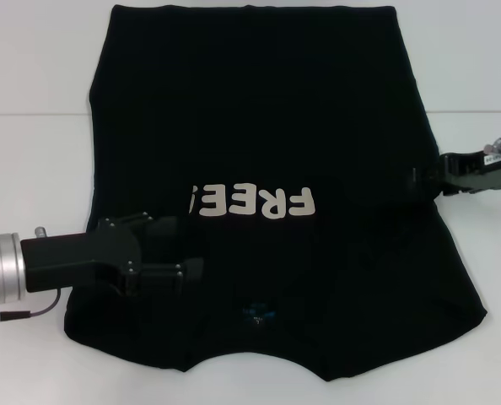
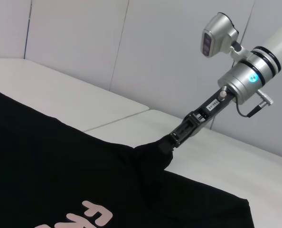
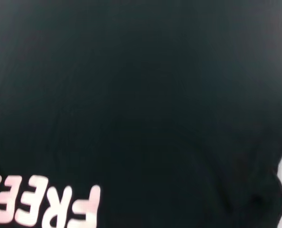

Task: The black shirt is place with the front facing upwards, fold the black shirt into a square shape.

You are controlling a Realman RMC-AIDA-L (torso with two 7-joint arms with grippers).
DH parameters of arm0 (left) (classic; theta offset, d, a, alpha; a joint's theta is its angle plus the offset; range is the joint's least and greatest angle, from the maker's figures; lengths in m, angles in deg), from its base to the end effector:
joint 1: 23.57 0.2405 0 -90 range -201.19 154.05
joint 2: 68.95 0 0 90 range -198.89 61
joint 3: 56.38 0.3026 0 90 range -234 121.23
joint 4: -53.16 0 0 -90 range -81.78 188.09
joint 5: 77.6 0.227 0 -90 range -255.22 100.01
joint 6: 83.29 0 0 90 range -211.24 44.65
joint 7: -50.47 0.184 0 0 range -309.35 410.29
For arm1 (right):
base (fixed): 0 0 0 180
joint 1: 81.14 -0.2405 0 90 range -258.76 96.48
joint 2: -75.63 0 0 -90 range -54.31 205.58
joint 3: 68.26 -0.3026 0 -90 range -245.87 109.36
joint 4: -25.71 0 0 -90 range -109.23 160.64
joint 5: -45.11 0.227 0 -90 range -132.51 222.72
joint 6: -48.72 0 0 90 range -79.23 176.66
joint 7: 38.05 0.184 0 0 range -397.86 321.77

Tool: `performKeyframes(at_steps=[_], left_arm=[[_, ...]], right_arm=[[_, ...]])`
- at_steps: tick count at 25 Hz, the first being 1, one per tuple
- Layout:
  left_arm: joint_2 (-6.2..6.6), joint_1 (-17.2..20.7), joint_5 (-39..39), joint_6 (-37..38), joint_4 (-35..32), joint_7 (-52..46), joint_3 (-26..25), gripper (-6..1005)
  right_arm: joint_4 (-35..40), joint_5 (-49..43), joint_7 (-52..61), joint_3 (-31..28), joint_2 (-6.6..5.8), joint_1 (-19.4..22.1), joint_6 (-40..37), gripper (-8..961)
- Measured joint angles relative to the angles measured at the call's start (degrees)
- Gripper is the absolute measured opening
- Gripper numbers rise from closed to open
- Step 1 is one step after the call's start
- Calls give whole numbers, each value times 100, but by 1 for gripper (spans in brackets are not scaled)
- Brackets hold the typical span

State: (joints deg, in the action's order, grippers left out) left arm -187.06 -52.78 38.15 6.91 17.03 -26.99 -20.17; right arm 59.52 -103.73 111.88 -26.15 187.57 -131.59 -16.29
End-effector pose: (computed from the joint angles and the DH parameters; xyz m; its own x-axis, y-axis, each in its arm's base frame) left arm -0.3075 0.3718 -0.0477 0.7785 0.3503 0.5208 0.4887 -0.8589 -0.1529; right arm 0.2947 0.5111 -0.0154 0.2889 -0.8896 -0.3539 -0.9218 -0.1586 -0.3538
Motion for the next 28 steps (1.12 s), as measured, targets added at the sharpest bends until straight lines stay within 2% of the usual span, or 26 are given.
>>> performKeyframes(at_steps=[5,9,15,18,21,23,25,28], left_arm=[[0,-6,0,-49,0,8,0,919],[-4,-4,-6,-156,1,8,-3,920],[-17,41,-138,-219,13,-7,-112,919],[1,46,-147,-135,54,-197,-433,919],[94,52,-149,85,69,-770,-744,919],[212,67,-145,240,63,-1325,-853,919],[341,79,-89,323,42,-1920,-862,919],[648,53,177,445,29,-2991,-703,920]], right_arm=[[-62,175,-41,-24,26,-85,330,779],[-65,763,-443,-41,79,-67,678,780],[-115,1808,-1214,-54,111,183,887,778],[-48,2033,-1583,-53,97,404,656,777],[21,2171,-2408,-54,55,664,61,775],[89,2246,-3191,-59,67,865,-388,774],[209,2362,-4010,-73,149,1103,-794,746],[369,2845,-5055,-107,337,1463,-1224,704]])
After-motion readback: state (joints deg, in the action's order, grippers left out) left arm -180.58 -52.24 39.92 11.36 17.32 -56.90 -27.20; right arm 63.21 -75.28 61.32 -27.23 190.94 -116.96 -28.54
